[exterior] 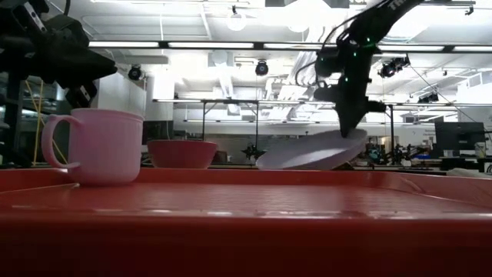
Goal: Set up tray
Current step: Put the white plate on the center of the red tray
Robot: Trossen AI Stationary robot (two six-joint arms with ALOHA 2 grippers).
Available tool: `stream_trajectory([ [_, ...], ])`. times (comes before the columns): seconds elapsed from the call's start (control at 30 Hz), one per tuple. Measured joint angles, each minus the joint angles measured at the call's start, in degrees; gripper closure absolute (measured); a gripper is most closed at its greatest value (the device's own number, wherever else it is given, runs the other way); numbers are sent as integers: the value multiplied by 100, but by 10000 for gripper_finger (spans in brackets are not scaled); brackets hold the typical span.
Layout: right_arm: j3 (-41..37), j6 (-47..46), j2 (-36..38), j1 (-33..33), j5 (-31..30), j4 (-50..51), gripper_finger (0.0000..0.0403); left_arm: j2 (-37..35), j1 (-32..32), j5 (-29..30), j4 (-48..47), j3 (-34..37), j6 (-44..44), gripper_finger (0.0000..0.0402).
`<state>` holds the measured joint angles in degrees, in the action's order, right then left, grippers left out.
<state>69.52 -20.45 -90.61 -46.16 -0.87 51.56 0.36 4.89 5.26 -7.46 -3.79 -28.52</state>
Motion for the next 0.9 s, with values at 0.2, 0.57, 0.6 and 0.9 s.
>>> stream_trajectory([
  [0.2, 514, -1, 0, 6, 295, 419, 402, 0, 0, -30, 2, 0, -1, 328],
  [0.57, 1008, -5, 7, 13, 1010, 955, 402, 0, 0, -310, -8, 7, -21, 328],
  [0.6, 1009, -5, 7, 34, 1101, 1019, 402, 0, 0, -335, -17, 7, -18, 328],
  [0.9, 1007, -68, 7, 621, 1195, 1567, 403, 2, 2, -639, -72, 4, -31, 328],
])
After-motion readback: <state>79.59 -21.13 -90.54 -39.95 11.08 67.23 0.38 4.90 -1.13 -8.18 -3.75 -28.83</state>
